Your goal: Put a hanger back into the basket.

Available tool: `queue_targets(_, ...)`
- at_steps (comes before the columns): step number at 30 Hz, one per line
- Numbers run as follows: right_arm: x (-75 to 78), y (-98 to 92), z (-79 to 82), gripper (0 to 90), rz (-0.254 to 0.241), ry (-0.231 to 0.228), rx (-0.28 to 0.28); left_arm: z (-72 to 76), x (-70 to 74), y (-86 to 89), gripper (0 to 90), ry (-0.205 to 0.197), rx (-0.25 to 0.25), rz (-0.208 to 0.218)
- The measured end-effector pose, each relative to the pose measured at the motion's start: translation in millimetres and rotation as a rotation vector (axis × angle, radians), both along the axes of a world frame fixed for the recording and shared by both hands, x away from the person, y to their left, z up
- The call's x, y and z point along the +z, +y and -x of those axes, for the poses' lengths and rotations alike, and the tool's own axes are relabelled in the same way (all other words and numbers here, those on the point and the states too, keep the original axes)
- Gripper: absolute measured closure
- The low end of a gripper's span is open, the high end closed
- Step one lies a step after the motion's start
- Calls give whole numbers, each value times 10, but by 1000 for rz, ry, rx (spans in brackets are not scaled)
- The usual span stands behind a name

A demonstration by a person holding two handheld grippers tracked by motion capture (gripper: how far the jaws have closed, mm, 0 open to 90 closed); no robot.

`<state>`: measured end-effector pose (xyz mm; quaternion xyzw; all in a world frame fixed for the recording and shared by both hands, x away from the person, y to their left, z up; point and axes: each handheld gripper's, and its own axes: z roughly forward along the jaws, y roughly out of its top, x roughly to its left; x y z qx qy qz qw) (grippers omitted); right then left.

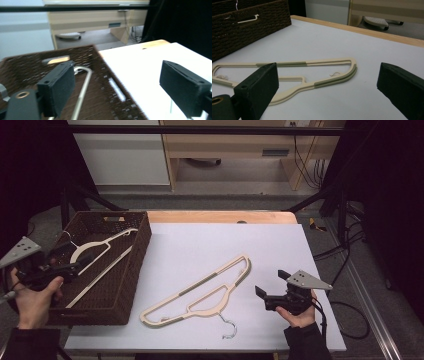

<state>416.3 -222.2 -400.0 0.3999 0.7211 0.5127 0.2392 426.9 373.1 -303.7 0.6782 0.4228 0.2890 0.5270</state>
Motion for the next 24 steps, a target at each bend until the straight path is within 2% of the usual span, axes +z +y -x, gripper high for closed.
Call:
queue_targets(1, 4, -4, 1, 43, 0, -2, 1, 29, -39, -149, 102, -10, -30, -4)
queue_targets(2, 4, -4, 1, 43, 0, -2, 1, 29, -39, -149, 93, -10, -30, -4)
queue_targets(3, 7, -5, 4, 42, 0, -1, 4, 53, -93, -295, 88, -16, -60, -2)
queue_targets(4, 7, -5, 4, 42, 0, -1, 4, 53, -93, -295, 86, -16, -60, -2)
queue_targets(5, 8, -4, 5, 36, -2, -2, 8, 76, -152, -439, 80, -20, -90, -3)
queue_targets(6, 8, -4, 5, 36, -2, -2, 8, 76, -152, -439, 76, -20, -90, -3)
queue_targets(9, 12, 7, 12, 35, -25, -4, 12, 104, -255, -675, 69, -12, -131, -26)
queue_targets(13, 9, 17, 21, 31, -26, -8, 8, 135, -382, -985, 64, -11, -184, -69)
queue_targets(18, 2, 56, 42, 48, -29, 6, 23, 142, -566, -1290, 64, 24, -255, -95)
queue_targets(23, -3, 144, 58, 55, -25, 28, 32, 159, -806, -1528, 67, 69, -321, -141)
queue_targets(24, -8, 158, 61, 55, -8, 27, 43, 165, -855, -1566, 68, 81, -332, -149)
